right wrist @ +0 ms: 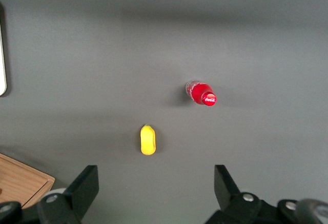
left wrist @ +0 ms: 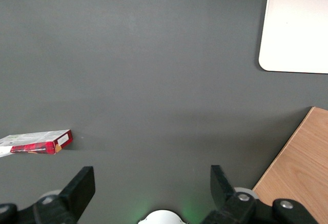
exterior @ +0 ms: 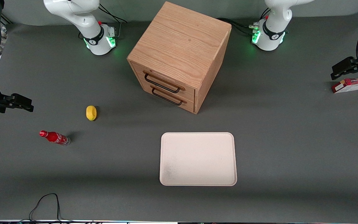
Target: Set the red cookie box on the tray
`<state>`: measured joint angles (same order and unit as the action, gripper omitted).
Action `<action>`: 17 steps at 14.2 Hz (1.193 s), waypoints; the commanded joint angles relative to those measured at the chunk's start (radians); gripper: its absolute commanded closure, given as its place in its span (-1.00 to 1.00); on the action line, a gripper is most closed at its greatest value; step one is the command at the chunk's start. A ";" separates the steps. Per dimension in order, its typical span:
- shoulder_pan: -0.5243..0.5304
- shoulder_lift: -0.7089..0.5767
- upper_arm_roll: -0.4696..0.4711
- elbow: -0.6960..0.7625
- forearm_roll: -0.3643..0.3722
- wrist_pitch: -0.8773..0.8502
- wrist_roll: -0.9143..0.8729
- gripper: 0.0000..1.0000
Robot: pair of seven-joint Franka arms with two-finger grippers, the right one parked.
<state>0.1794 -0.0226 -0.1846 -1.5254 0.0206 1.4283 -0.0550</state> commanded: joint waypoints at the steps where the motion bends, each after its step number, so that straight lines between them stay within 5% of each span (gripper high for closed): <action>1: -0.020 -0.028 0.017 -0.035 -0.008 -0.008 -0.003 -0.99; 6: -0.011 -0.017 0.023 -0.041 0.019 -0.005 0.169 -1.00; 8: -0.002 -0.014 0.110 -0.114 0.085 0.049 0.497 -0.99; 17: 0.093 -0.028 0.437 -0.366 0.105 0.332 1.570 -0.96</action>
<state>0.2433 -0.0166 0.2237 -1.8081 0.1125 1.6967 1.3246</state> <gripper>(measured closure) 0.013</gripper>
